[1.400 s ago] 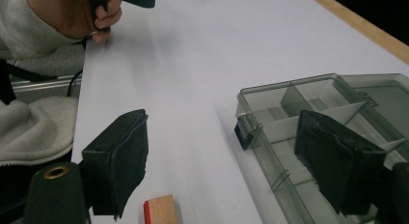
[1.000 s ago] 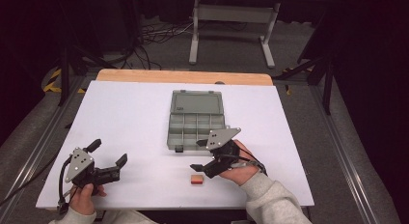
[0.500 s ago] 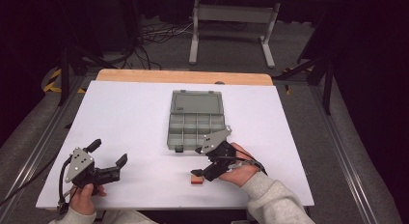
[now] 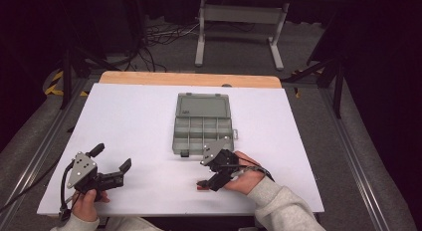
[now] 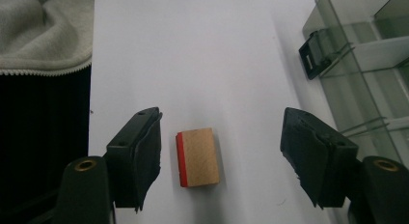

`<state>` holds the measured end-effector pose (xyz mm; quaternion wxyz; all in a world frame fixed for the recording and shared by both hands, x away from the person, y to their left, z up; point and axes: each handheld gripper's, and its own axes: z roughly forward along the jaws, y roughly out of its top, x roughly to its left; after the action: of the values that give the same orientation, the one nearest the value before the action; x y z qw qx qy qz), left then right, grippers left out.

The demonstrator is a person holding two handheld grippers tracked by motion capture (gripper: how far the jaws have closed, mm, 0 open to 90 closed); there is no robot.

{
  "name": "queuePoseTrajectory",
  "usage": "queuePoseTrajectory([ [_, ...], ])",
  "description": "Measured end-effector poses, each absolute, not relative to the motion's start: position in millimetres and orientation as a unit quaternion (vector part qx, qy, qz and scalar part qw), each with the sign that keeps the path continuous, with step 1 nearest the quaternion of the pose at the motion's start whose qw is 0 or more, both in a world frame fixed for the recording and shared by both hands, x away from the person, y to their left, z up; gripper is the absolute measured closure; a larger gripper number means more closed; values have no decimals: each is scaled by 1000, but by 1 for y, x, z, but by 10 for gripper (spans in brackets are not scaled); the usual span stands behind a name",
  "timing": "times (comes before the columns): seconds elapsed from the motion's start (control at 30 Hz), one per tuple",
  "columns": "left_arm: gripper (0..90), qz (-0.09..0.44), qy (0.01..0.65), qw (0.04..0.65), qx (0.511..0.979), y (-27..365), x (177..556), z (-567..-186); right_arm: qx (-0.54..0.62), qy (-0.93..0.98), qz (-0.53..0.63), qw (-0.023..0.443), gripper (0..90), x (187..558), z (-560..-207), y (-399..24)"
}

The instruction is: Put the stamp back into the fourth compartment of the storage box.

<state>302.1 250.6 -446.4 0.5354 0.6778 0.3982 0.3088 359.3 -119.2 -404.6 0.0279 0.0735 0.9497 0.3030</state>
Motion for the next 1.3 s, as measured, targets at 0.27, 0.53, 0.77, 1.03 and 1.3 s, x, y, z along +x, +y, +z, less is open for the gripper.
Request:
queuePoseTrajectory([
  [0.27,2,308,398,536,678,251,302,-446,70,957,280,20,334,359,-411,-115],
  [0.53,1,309,398,537,676,251,302,-446,62,964,259,13,364,356,-417,-111],
  [0.77,2,308,398,537,677,251,302,-446,54,968,246,12,409,356,-420,-108],
  [1.03,1,308,398,537,677,251,302,-446,51,971,233,11,471,355,-424,-107],
  [1.3,1,309,399,537,676,251,302,-447,50,974,222,6,564,354,-428,-105],
])
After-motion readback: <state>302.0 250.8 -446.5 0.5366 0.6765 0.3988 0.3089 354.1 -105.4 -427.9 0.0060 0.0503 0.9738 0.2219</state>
